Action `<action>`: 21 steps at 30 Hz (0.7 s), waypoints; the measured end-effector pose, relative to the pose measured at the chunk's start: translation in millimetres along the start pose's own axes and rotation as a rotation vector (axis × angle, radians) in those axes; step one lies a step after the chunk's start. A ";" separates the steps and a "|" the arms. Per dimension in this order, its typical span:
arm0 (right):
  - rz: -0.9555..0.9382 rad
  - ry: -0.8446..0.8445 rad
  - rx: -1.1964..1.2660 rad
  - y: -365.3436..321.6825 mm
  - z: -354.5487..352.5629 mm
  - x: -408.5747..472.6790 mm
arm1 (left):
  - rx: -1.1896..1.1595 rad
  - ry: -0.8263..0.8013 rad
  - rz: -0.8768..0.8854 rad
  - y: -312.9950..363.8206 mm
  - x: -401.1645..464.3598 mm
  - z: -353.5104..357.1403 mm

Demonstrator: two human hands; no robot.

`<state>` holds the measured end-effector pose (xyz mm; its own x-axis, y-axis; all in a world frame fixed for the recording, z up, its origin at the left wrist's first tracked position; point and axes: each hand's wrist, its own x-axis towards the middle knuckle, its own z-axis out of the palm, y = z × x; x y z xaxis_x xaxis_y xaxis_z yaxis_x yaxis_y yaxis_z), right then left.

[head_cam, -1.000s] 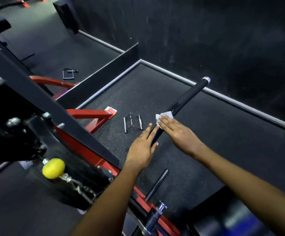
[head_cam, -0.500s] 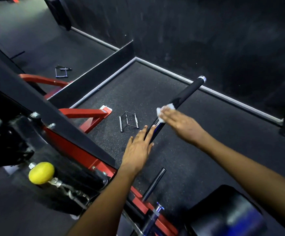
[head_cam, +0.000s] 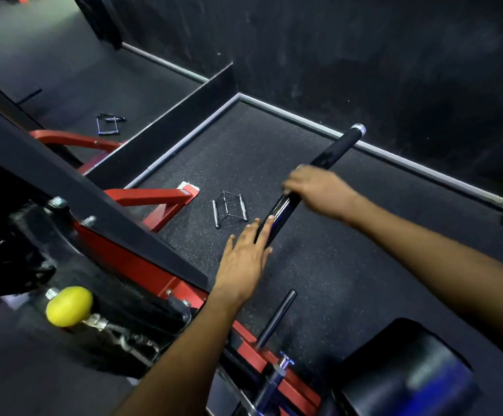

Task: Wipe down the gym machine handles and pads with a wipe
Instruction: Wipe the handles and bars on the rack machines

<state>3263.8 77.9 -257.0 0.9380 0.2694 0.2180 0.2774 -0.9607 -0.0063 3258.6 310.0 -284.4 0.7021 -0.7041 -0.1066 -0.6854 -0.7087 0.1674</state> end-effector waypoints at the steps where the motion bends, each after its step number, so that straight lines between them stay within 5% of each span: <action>1: 0.151 -0.023 0.003 17.5 -3.7 7.0 | -0.004 -0.002 0.001 -0.1 -0.4 -0.9; 5: 0.614 -0.121 0.117 39.3 -4.7 12.1 | -0.021 -0.018 -0.003 1.2 -1.7 -3.5; 12: -0.065 0.109 -0.007 -18.9 18.0 -32.5 | 0.031 -0.033 0.012 0.0 0.8 -5.5; 18: 0.560 0.140 0.206 24.5 13.3 -26.8 | -0.133 0.037 -0.032 11.4 14.3 -18.8; 21: 0.467 0.120 0.264 -1.0 4.9 -28.9 | -0.161 0.082 -0.013 21.9 47.3 -29.3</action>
<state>3237.5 71.4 -268.1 0.9478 -0.2059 0.2435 -0.1053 -0.9230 -0.3702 3282.4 262.5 -257.1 0.7285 -0.6844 -0.0307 -0.6409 -0.6966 0.3224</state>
